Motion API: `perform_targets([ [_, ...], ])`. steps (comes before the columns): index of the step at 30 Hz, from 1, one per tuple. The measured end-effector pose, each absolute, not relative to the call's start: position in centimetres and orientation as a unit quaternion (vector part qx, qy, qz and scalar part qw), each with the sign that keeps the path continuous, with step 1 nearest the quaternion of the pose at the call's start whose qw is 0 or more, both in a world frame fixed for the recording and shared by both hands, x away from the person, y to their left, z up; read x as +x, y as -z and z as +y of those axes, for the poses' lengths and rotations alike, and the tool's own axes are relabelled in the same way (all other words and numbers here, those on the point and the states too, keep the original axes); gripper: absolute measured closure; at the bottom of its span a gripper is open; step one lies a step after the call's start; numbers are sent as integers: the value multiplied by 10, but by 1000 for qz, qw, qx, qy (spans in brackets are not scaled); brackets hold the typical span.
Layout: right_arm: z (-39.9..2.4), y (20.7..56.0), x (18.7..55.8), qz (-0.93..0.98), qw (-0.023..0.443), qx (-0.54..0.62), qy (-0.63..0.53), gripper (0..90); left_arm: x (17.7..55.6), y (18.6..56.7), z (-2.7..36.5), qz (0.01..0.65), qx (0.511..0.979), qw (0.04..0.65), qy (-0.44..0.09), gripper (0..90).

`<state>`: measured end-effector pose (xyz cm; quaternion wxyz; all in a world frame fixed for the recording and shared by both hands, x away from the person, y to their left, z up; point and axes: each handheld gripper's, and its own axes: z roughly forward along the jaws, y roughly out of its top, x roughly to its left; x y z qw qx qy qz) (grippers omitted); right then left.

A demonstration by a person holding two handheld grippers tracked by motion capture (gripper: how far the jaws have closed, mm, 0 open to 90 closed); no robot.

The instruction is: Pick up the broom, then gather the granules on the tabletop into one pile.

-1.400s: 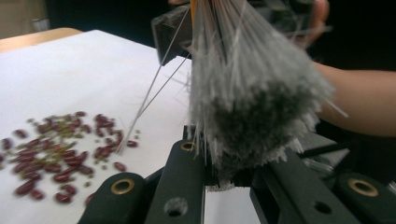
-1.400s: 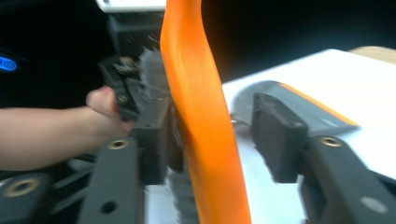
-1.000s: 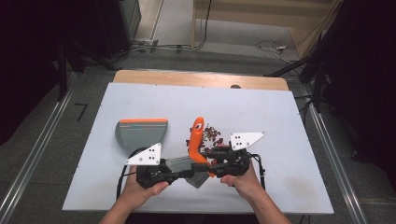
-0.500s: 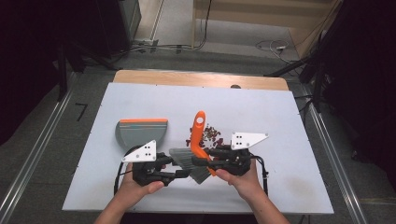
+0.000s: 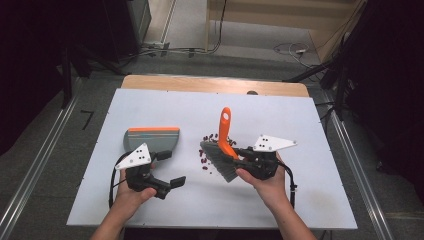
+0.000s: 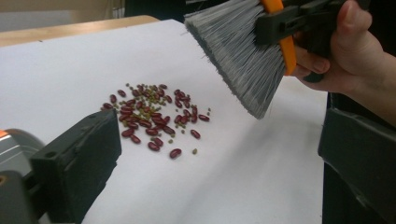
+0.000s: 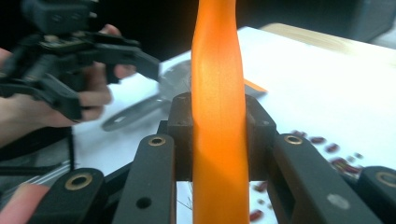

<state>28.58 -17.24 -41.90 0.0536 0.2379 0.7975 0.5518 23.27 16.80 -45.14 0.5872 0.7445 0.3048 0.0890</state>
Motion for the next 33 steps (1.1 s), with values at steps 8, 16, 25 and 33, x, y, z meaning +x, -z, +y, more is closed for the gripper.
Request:
perform_targets([
  [8, -182, 419, 293, 800, 108, 284, -518, 690, 232, 451, 189, 327, 732, 585, -123, 0],
  [16, -188, 419, 307, 813, 157, 313, -466, 689, 225, 452, 203, 342, 730, 566, -173, 0],
  [25, -192, 412, 338, 824, 192, 338, -413, 689, 220, 451, 218, 347, 727, 559, -195, 0],
  [33, -184, 414, 378, 839, 221, 349, -353, 689, 222, 453, 221, 350, 730, 556, -187, 0],
])
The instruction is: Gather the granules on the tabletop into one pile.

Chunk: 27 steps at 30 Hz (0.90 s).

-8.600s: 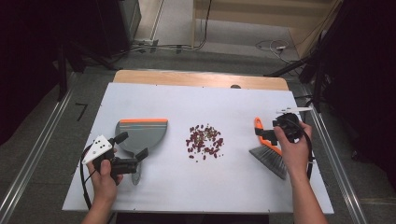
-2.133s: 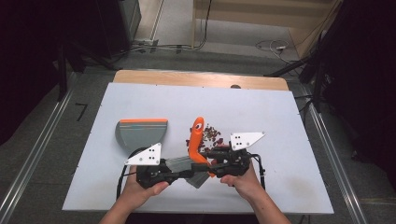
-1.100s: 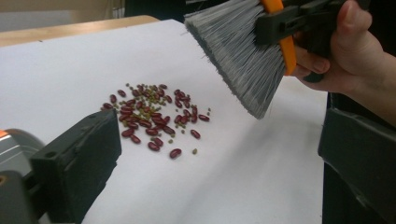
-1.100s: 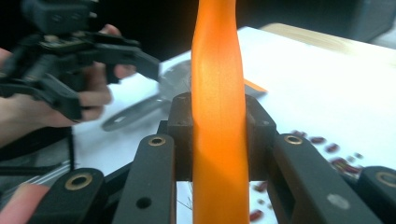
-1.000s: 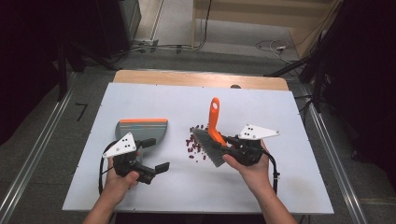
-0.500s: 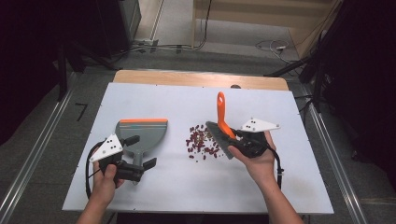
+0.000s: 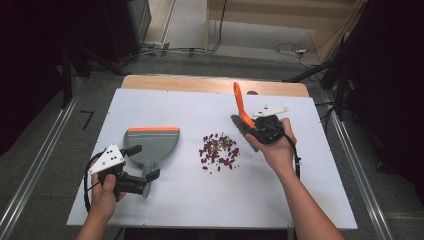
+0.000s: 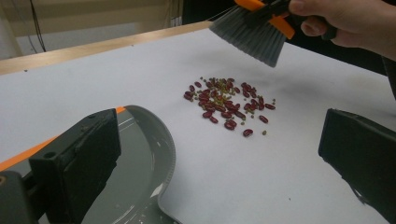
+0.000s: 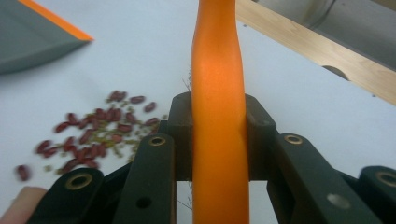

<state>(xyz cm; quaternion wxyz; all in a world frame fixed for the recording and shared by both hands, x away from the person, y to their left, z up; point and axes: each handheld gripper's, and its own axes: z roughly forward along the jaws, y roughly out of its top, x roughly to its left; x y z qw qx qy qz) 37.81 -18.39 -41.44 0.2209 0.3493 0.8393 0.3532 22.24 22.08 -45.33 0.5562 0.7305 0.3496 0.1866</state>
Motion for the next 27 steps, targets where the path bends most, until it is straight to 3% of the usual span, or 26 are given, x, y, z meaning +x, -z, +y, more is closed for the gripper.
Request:
perform_targets([
  [17, -126, 445, 426, 892, 242, 325, -203, 689, 221, 453, 230, 366, 711, 566, -200, 0],
  [27, -108, 451, 407, 918, 217, 278, -181, 689, 223, 456, 229, 372, 712, 561, -199, 0],
])
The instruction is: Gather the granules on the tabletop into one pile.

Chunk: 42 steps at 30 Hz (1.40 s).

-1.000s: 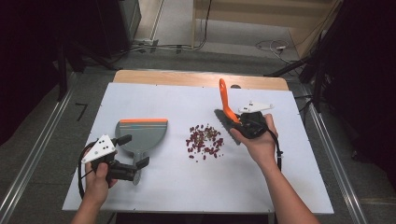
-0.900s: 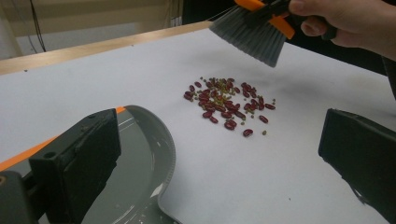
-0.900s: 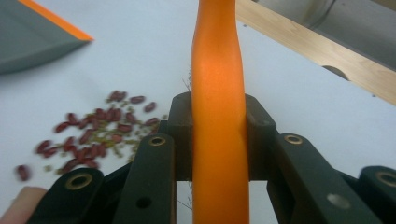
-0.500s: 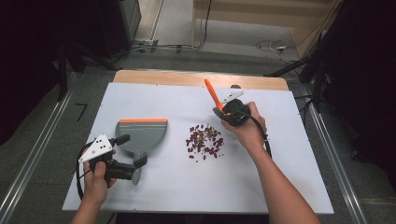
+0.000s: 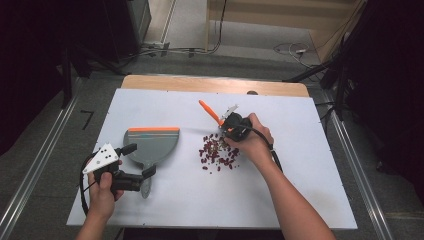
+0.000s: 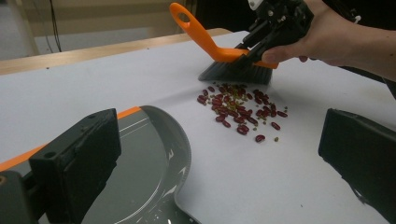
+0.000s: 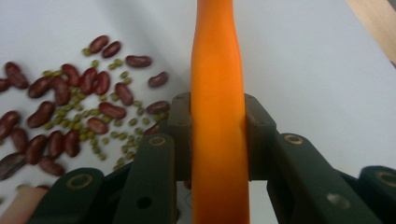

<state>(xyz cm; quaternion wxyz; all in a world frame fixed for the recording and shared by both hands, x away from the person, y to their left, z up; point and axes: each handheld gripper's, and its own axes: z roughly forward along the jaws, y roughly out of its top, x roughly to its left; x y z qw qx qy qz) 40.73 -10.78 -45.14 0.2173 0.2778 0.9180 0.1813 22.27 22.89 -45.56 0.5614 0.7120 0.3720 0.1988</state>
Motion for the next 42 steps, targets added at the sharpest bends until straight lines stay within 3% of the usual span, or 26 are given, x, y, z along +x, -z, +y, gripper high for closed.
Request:
perform_targets([
  [17, -109, 448, 371, 933, 185, 242, -190, 688, 223, 457, 225, 371, 716, 558, -195, 0],
  [23, -114, 437, 378, 925, 180, 260, -213, 690, 223, 456, 225, 372, 714, 561, -193, 0],
  [33, -88, 438, 413, 922, 228, 248, -191, 690, 223, 457, 226, 372, 714, 561, -192, 0],
  [35, -82, 447, 415, 928, 205, 243, -194, 689, 223, 457, 226, 374, 715, 559, -191, 0],
  [42, -74, 449, 398, 939, 198, 219, -175, 688, 223, 457, 227, 374, 715, 559, -192, 0],
])
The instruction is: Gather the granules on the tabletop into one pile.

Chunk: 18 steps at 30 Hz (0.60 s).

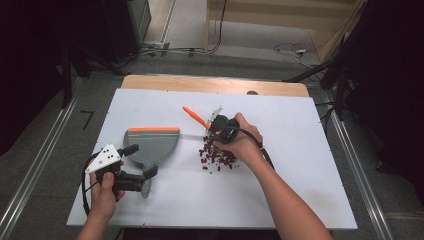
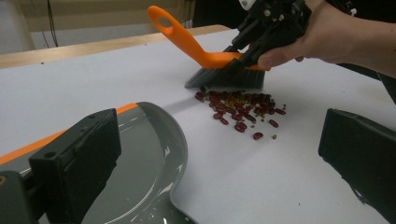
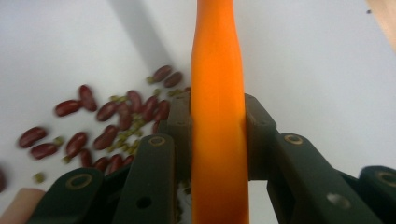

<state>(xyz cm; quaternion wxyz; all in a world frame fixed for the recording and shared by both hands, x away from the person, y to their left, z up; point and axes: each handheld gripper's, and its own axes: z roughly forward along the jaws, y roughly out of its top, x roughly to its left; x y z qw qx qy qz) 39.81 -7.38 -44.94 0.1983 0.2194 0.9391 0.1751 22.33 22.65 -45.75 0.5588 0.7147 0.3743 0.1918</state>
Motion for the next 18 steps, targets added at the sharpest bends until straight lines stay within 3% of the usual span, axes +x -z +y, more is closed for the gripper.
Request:
perform_targets([
  [9, -78, 447, 375, 948, 177, 194, -182, 688, 223, 457, 222, 373, 718, 555, -193, 0],
  [15, -82, 440, 366, 943, 203, 183, -191, 689, 223, 458, 223, 373, 718, 555, -193, 0],
  [18, -86, 426, 361, 938, 192, 193, -214, 689, 224, 458, 225, 376, 715, 556, -193, 0],
])
